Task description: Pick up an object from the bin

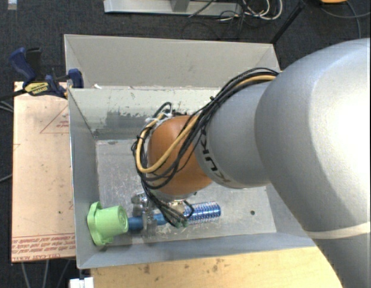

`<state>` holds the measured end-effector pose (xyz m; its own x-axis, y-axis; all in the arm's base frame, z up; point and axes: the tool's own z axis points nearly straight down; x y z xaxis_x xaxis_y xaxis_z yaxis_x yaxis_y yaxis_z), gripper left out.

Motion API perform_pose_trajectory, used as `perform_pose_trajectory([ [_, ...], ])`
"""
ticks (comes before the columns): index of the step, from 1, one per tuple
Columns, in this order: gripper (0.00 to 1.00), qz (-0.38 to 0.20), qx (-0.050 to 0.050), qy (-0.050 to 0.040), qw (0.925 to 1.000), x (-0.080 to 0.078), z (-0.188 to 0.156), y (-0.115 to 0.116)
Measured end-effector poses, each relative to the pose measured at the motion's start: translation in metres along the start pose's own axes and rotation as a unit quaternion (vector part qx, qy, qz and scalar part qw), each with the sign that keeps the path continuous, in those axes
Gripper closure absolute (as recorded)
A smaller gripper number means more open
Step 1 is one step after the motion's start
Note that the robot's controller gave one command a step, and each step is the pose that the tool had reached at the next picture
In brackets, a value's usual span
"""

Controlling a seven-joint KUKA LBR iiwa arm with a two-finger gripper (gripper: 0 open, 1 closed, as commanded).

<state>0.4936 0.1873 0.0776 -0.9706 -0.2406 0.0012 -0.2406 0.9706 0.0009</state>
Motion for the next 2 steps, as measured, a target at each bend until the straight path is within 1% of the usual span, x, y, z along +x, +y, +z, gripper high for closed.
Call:
perform_pose_trajectory([
  [1,1.0,0.001,0.0,-0.0061,1.0,-0.033,-0.153,-0.015],
  [2,1.0,-0.035,-0.001,-0.0005,0.9994,-0.002,-0.167,0.04],
])
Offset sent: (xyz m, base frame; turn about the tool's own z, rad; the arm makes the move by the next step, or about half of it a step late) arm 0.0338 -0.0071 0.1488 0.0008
